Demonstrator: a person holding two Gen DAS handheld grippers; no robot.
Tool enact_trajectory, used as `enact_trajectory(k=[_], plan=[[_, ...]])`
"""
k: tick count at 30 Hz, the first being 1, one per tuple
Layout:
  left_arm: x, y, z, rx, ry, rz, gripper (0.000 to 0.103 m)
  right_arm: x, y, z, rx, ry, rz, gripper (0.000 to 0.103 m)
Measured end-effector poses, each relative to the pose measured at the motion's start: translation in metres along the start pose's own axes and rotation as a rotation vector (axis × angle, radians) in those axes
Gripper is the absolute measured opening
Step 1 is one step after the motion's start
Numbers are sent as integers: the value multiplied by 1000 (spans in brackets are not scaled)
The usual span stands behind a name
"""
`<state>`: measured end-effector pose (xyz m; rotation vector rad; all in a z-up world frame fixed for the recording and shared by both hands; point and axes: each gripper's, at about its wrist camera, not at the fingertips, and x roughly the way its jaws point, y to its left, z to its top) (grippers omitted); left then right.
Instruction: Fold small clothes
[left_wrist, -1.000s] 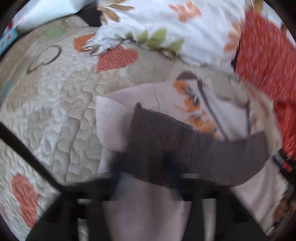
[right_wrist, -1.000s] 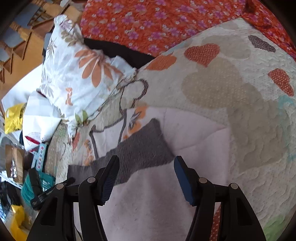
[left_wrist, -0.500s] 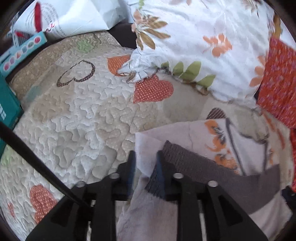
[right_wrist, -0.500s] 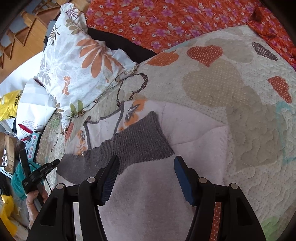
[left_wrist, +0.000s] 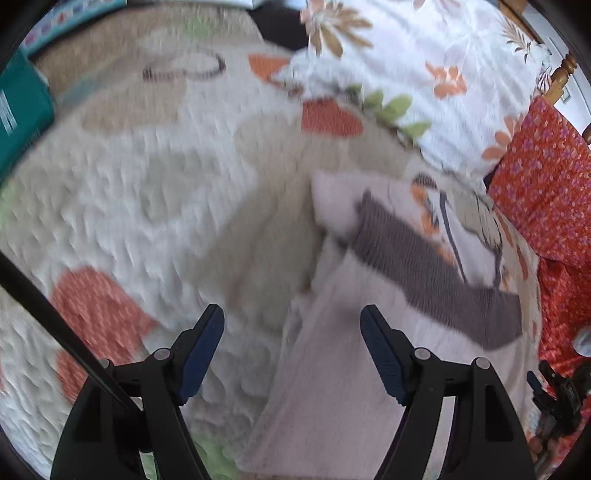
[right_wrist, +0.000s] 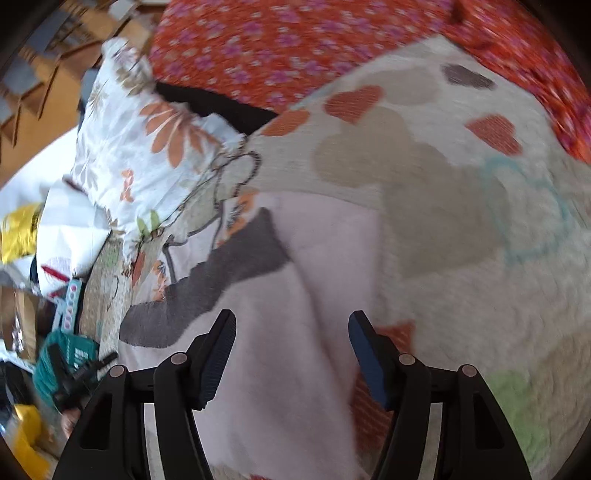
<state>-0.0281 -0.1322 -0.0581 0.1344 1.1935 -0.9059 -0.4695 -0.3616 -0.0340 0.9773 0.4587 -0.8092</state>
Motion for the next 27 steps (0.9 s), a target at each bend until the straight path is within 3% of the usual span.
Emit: enact_trajectory(k=[6,8,11,16,19,20,21,22,23,24,27], plan=[[11,-13,-15,31,23,-51,75,-7,-28,-11,78,-6,-9,71],[13,-18,-16,24,28,-75,77,0,-31,-14,83,28,31,71],[16,-30,-18,41,35,-116,80,24,-29,-21,97,127,167,73],[21,-49,-22,109,45,-133,88,41,0,-28,-39,127,208,79],[23,-61,-26,147,32,-101,87,46,17,-35,-130,80,161,80],[23,-65,-28,154,33,-88,74,46,22,-38,-152,65,138,79],[22,-70,-29,165,35,-40,45,46,27,-40,-173,52,108,78],[21,-73,-29,175,48,-29,31,46,33,-43,-196,40,60,66],[19,-76,-29,179,64,-41,21,46,35,-43,-206,40,37,42],[15,-76,-29,168,77,-46,20,46,37,-43,-196,70,56,31],[-7,-71,-27,110,81,-87,18,39,34,-40,-137,122,110,28]])
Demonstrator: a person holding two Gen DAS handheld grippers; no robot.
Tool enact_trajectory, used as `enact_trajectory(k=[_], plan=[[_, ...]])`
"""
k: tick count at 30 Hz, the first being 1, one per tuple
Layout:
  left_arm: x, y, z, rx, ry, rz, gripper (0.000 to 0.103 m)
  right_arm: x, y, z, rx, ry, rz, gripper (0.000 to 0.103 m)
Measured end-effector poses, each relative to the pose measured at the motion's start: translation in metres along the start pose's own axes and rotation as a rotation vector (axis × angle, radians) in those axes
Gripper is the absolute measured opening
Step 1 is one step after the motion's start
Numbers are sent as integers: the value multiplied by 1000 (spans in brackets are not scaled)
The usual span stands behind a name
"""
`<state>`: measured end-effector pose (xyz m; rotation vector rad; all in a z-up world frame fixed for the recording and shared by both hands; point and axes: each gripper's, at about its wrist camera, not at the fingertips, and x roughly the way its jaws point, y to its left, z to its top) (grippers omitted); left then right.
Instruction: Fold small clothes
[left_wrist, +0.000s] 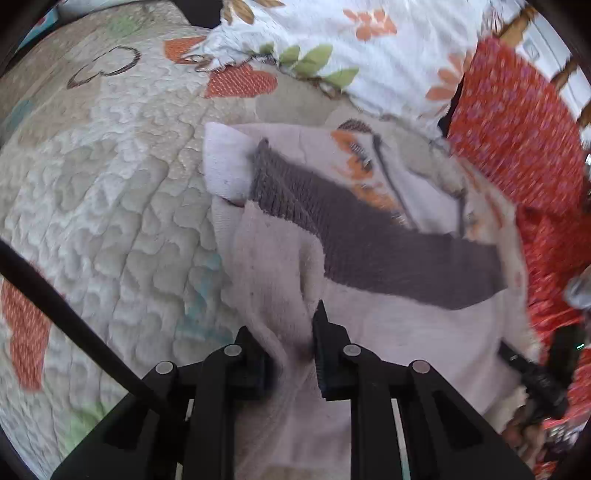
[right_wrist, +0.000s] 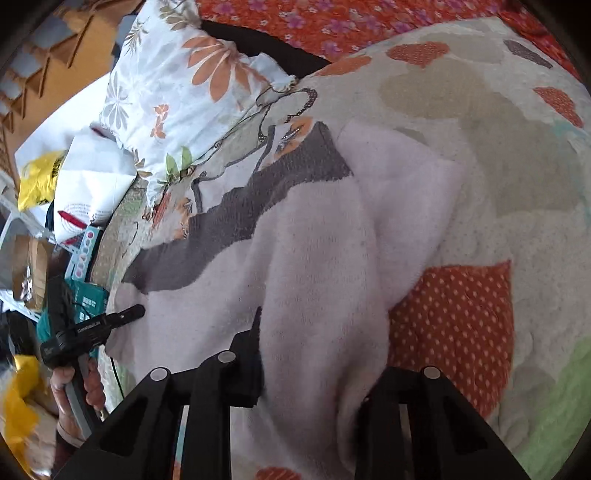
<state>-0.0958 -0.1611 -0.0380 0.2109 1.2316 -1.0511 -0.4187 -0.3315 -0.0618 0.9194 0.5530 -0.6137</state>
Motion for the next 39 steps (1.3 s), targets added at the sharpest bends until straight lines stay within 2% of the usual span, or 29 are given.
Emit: enact_trajectory(k=[3,8,10,12,15,17,19,21,23,27,30,34,35,36,37,38,39], plan=[[-23,4,-8,-36,12,-55,18,-14,-1,-3,58,19,69,27],[-30,4,-36,-29,85,-16,19,-41,-4,-23,98,61,110,27],[-23,6,-45,-26,120,26,23,-44,-7,-34,106,81,85,29],[-18,11,-49,-58,150,57,35,-43,-14,-43,123,107,37,36],[-28,21,-52,-111,136,49,47,-50,-27,-49,174,90,16,48],[-44,31,-55,-144,97,56,49,-67,-33,-49,199,38,-15,57],[-60,40,-57,-175,37,87,49,-86,-37,-48,214,-34,-57,57],[-77,47,-59,-208,-32,110,54,-109,-41,-46,217,-136,-138,58],[-90,51,-60,-232,-94,119,56,-124,-37,-42,173,-218,-203,58],[-110,43,-66,-195,-187,90,65,-120,-23,-30,89,-227,-174,58],[-113,30,-66,-145,-252,83,66,-95,-11,-12,44,-208,-147,58],[-106,9,-63,-40,-267,83,66,-55,-3,12,-17,-158,-134,58],[-103,4,-62,-14,-265,82,66,-48,-3,13,-22,-144,-129,51],[-98,-2,-59,17,-259,86,66,-38,-3,15,-22,-118,-116,39],[-92,-7,-56,49,-252,96,66,-27,-3,15,-20,-71,-86,14],[-87,-10,-53,69,-245,111,66,-18,-3,14,-19,-28,-74,11],[-78,-11,-47,89,-232,146,66,-16,-3,12,-27,-25,-110,11]])
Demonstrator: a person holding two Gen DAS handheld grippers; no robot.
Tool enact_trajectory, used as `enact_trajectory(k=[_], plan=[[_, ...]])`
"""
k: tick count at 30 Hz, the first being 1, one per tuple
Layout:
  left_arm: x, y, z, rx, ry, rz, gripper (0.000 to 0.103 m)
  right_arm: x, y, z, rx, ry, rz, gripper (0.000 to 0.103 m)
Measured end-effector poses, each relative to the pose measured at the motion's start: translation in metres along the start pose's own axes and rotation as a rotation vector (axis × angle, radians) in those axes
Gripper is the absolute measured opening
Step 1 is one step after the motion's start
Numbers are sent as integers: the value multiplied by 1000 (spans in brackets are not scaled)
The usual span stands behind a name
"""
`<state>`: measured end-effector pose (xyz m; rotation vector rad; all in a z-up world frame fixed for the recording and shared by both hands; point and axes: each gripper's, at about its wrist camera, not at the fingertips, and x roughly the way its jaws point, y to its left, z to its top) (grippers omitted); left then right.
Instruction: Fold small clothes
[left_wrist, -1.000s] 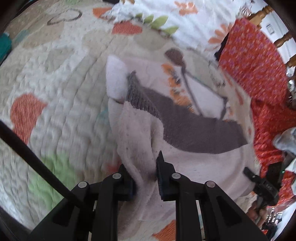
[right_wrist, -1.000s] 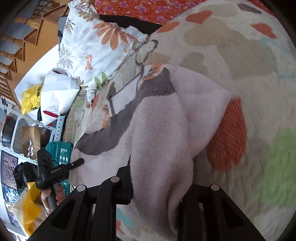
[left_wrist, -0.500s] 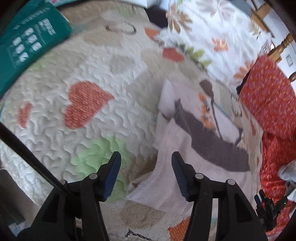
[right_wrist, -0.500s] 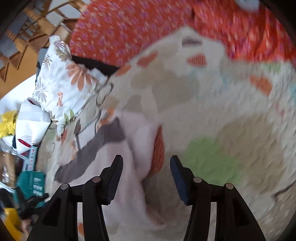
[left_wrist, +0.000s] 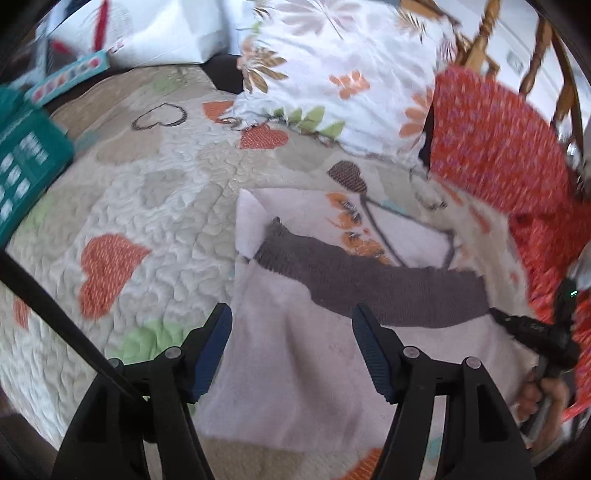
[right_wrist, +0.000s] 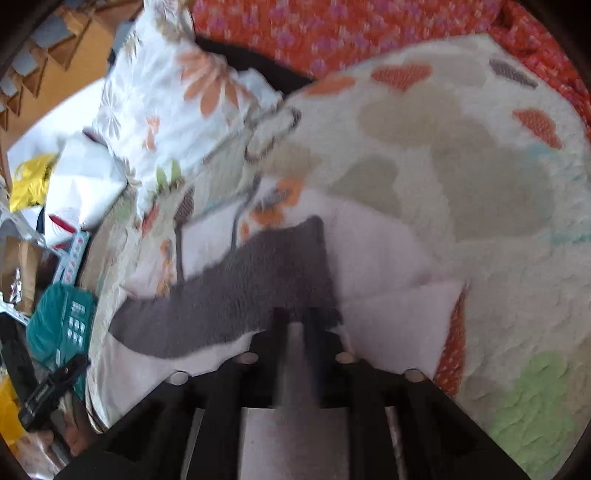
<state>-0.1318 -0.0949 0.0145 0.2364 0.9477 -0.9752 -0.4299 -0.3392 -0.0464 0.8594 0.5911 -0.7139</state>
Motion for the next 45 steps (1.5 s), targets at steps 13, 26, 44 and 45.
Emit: enact_trajectory(k=[13,26,44,45], plan=[[46,66,20,-236,107,163,77,-15,-28,0,62,-72,-193,2],[6,122,21,-437,0,86,77,-65,69,-39,-226,-248,-156,36],[-37,161,22,-534,-57,63,77,46,252,-178,-835,31,0,54],[-43,171,20,-551,-69,78,77,50,263,-178,-837,27,9,54]])
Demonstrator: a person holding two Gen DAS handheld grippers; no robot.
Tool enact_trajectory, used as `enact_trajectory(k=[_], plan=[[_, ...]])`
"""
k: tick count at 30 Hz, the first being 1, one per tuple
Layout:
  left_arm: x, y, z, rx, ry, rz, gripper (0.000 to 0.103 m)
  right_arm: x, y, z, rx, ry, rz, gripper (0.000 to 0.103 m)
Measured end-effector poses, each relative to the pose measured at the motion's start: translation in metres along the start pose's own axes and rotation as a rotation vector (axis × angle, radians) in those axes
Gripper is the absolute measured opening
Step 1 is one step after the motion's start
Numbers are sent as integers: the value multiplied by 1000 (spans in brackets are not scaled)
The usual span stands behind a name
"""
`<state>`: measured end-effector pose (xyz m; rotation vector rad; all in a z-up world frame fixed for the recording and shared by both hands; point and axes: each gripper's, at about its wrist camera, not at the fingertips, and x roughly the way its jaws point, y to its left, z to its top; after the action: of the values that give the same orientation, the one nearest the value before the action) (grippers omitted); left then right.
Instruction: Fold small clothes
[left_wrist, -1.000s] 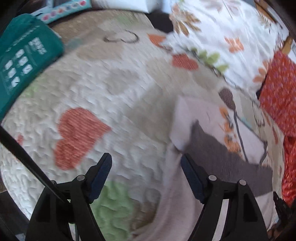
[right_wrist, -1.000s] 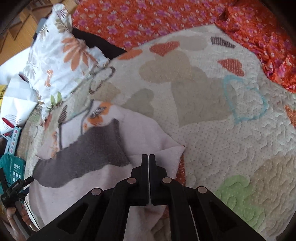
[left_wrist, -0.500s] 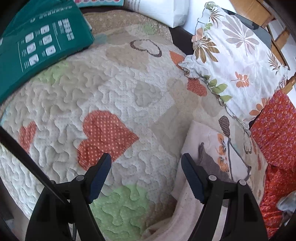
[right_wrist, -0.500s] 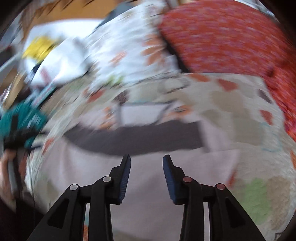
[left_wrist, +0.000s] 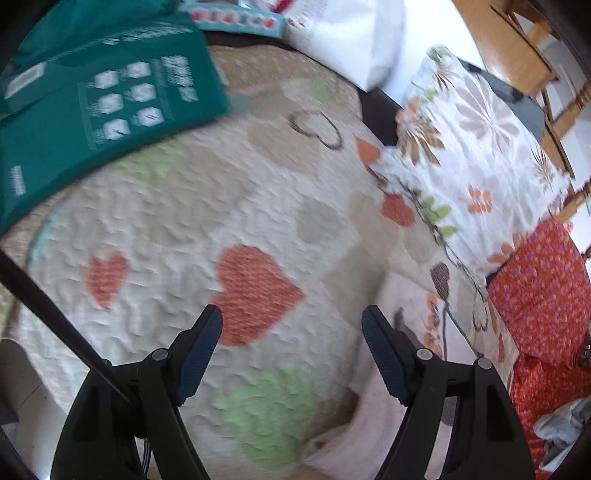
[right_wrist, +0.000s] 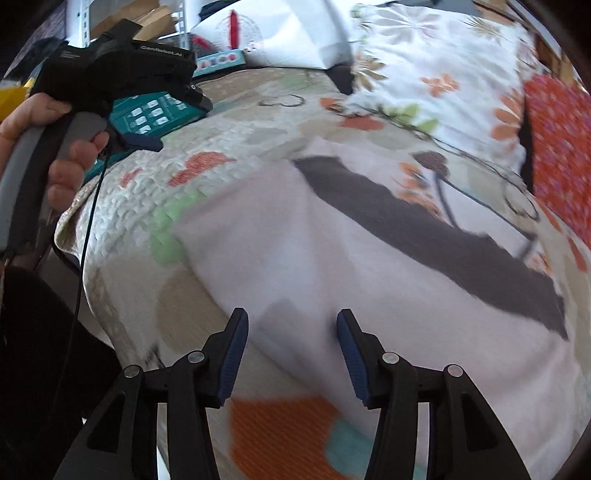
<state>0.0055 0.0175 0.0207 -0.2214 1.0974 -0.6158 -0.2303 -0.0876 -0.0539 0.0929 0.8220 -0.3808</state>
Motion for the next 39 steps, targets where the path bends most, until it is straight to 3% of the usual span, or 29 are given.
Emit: enact_trajectory(k=[3,5,8,11,15,18,20,22,27,32,36,39], plan=[[-9,22,9,-48,-27,15,77,7,4,28,57,-10,40,56],[-12,31,13,-70,-37,17,77,13,6,46,102,-3,59,66],[-15,39,17,-96,-48,19,77,37,8,79,150,38,58,67],[-12,36,17,-96,-41,17,77,73,17,103,170,121,-26,67],[-8,31,16,-84,-12,-8,77,109,25,110,130,216,-168,65],[-7,28,14,-74,-5,-9,77,113,28,105,104,207,-225,42],[-5,26,13,-67,-2,-2,77,110,25,103,91,203,-252,22],[-3,23,11,-57,4,2,77,106,17,102,97,198,-229,18],[4,8,1,-22,28,1,77,69,-17,107,191,135,-131,16],[9,-17,-16,42,54,8,77,-14,-95,99,379,0,-74,16],[12,-44,-38,118,77,5,77,-89,-178,53,528,-84,-122,16],[20,-70,-60,187,114,-16,77,-123,-228,5,602,-79,-207,16]])
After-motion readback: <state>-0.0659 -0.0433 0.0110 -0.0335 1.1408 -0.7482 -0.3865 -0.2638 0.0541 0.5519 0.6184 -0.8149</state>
